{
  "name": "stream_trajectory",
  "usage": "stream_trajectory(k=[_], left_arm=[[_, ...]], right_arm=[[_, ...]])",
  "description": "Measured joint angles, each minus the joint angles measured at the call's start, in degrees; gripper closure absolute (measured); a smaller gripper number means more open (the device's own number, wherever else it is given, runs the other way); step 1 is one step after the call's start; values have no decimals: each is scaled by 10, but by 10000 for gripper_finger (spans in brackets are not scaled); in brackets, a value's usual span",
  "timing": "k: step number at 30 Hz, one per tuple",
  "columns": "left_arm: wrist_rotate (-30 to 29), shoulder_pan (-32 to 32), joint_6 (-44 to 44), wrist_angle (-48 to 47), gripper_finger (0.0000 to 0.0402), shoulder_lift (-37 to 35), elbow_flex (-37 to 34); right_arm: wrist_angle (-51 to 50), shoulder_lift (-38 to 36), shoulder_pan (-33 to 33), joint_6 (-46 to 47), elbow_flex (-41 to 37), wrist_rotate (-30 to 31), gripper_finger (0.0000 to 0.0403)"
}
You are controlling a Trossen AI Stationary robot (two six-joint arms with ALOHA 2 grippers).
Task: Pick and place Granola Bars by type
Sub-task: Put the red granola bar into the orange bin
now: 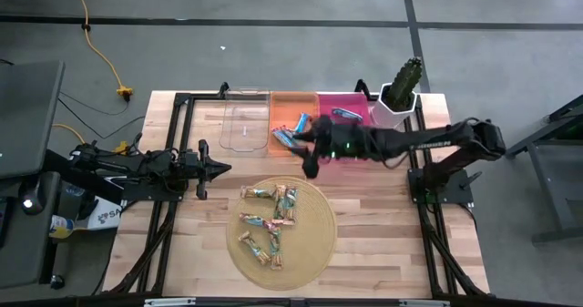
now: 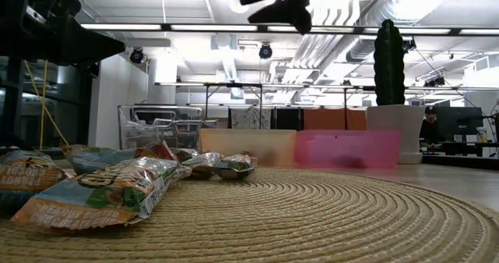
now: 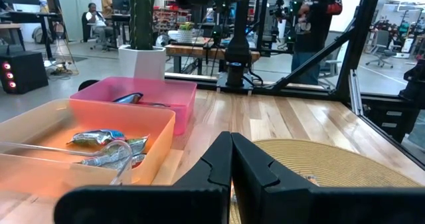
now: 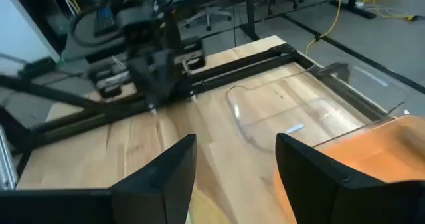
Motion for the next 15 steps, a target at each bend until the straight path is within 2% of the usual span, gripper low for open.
stream_trajectory(k=[8,12,15], left_arm=[[0,0,0,0,401,0,0],[0,0,0,0,401,0,0],[0,0,0,0,401,0,0]], right_arm=[[17,7,60,-6,14,31,213],[-24,14,73,-61,80,55,213],[-104,38,74,-77,158,67,213]])
